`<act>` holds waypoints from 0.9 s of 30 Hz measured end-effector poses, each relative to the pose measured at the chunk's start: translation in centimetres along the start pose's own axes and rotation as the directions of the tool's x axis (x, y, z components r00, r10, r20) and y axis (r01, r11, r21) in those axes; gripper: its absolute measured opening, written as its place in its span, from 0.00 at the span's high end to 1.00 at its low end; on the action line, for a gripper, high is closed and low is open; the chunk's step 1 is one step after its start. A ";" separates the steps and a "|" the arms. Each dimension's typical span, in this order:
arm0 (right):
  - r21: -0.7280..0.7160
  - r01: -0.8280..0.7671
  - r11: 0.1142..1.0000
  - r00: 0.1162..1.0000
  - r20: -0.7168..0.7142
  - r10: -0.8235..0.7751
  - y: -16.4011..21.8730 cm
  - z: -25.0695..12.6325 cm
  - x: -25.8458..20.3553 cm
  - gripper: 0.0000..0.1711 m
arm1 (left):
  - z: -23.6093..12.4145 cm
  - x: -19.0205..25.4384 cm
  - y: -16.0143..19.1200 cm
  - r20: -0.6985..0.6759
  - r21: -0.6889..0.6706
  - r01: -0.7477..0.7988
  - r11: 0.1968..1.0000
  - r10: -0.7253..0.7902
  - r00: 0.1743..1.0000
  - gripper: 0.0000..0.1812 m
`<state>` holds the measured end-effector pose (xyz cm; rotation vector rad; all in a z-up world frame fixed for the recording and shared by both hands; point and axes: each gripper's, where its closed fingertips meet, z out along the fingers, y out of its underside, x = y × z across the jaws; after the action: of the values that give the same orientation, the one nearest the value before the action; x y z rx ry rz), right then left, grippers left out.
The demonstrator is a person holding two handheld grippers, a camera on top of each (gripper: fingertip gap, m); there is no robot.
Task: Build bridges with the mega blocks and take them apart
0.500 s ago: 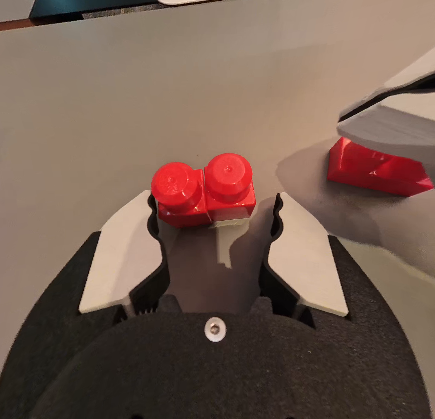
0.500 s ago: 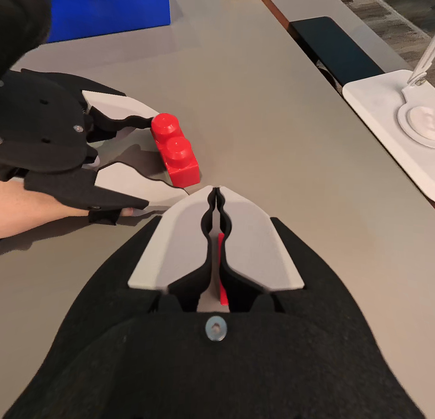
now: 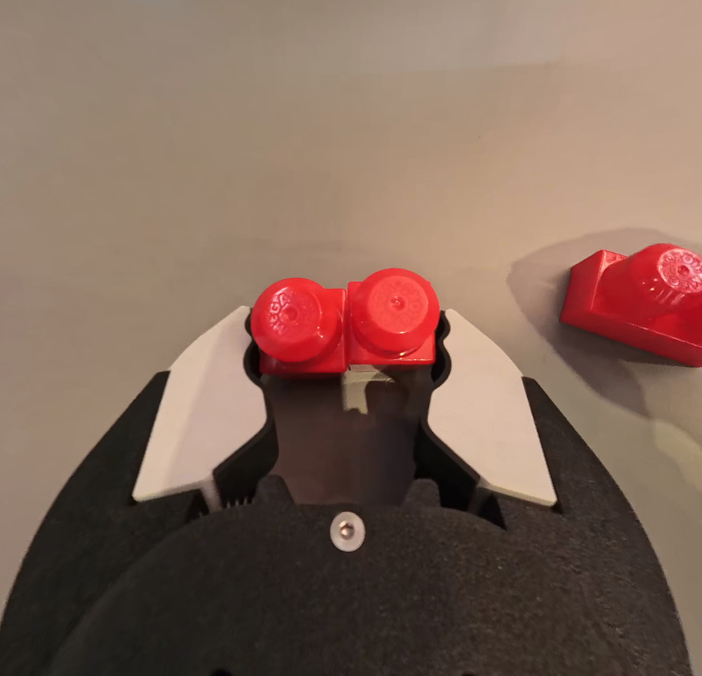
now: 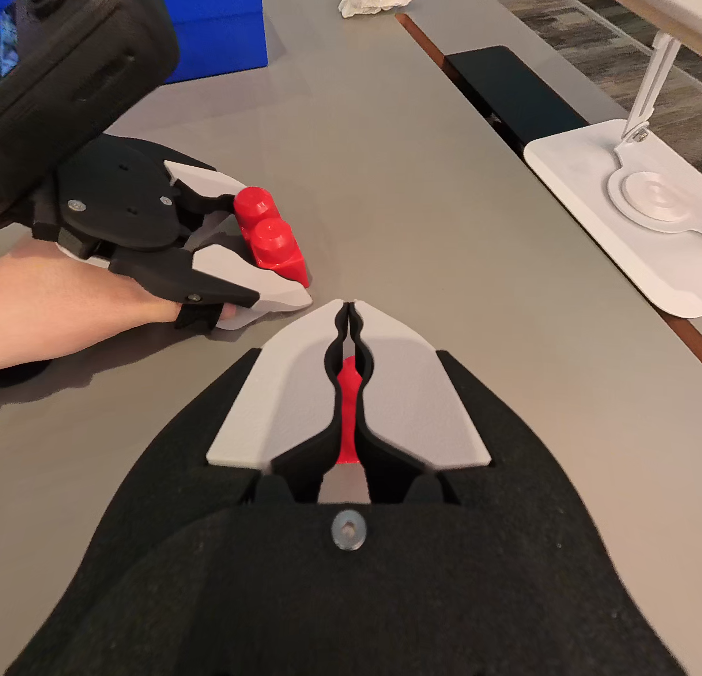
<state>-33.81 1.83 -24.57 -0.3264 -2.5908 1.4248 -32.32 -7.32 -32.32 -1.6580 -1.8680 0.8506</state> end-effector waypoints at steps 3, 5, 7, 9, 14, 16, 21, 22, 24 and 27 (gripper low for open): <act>0.000 -0.002 1.000 1.000 0.001 0.002 0.1 -0.1 0.0 1.00 | 0.1 0.0 -0.1 -0.007 -0.001 0.000 1.000 0.000 1.000 0.51; -0.006 0.003 1.000 1.000 0.001 -0.003 0.2 -0.1 0.1 1.00 | 0.1 0.1 -0.1 -0.024 0.002 -0.005 1.000 0.005 1.000 0.51; -0.011 0.004 1.000 1.000 0.001 -0.004 0.4 -0.1 0.1 1.00 | -0.1 0.3 -0.4 -0.062 0.023 0.001 1.000 0.000 0.998 0.53; -0.016 0.003 1.000 1.000 0.005 -0.003 0.6 0.0 0.1 1.00 | -0.5 0.2 -1.0 -0.097 0.069 0.008 0.998 -0.001 0.995 0.53; -0.023 0.005 1.000 1.000 0.019 -0.004 0.9 0.1 0.1 1.00 | -1.1 0.5 -1.2 -0.214 0.106 -0.049 0.993 0.070 0.974 0.53; -0.022 0.010 1.000 0.999 0.031 -0.009 0.8 -0.1 -0.1 1.00 | -1.8 1.2 -1.7 -0.267 0.158 -0.103 0.982 0.143 0.953 0.53; 0.030 0.057 0.998 0.982 0.178 -0.062 -0.2 -0.8 -2.9 0.98 | -3.8 3.8 -1.1 -0.410 0.304 -0.306 0.902 0.414 0.813 0.53; 0.027 0.071 0.997 0.976 0.203 -0.075 -0.2 -0.9 -3.5 0.98 | -3.9 3.9 -0.4 -0.435 0.292 -0.341 0.894 0.441 0.785 0.53; -0.019 0.073 0.997 0.971 0.229 -0.067 0.4 -0.8 -4.7 0.98 | -4.8 4.7 1.8 -0.541 0.282 -0.422 0.862 0.506 0.672 0.53; -0.089 0.103 0.991 0.967 0.242 -0.079 1.7 0.0 -7.1 1.00 | -6.8 4.7 4.4 -0.646 0.295 -0.498 0.815 0.555 0.525 0.53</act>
<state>-26.82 0.79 -26.31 -0.0490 -2.8327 1.3807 -25.07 -1.54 -31.11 -2.1374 -0.7761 0.3527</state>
